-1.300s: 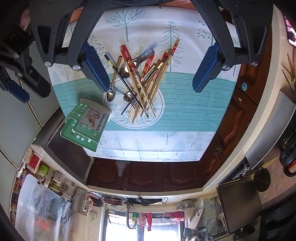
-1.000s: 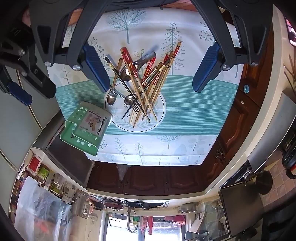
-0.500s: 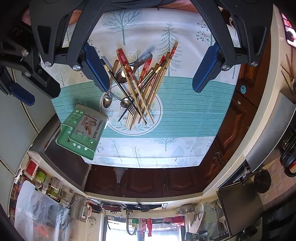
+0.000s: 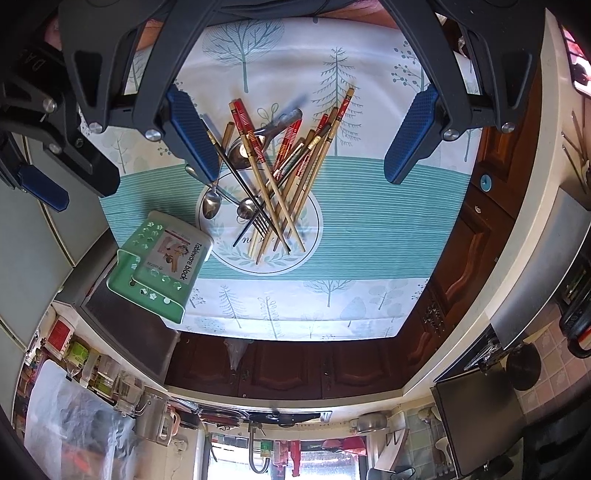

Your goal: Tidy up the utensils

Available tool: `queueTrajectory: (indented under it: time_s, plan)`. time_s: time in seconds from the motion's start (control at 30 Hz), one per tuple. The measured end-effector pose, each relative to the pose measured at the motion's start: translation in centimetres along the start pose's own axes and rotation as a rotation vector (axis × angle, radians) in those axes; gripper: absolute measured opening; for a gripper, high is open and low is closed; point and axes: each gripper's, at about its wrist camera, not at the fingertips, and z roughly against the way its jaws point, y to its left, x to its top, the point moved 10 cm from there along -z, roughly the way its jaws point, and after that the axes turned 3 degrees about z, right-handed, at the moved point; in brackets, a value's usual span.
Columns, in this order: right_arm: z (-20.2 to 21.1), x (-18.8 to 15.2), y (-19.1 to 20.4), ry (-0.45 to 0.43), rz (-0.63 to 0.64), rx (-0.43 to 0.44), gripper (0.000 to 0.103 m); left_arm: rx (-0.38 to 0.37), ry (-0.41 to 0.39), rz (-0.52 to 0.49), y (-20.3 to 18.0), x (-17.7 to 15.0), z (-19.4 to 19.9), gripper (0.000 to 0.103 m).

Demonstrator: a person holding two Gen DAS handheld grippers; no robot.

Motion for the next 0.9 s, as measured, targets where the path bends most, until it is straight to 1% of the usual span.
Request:
queueTrajectory:
  time_s: [0.47,0.9]
  plan:
    - [-0.34,-0.18,0.42,0.008,0.006,0.003,0.087,0.013,0.005,0.008,0.61,-0.04,-0.03,0.09]
    - [-0.67,-0.22,0.84,0.017,0.022,0.009,0.087,0.005,0.009,0.011,0.68,0.19,-0.05,0.09]
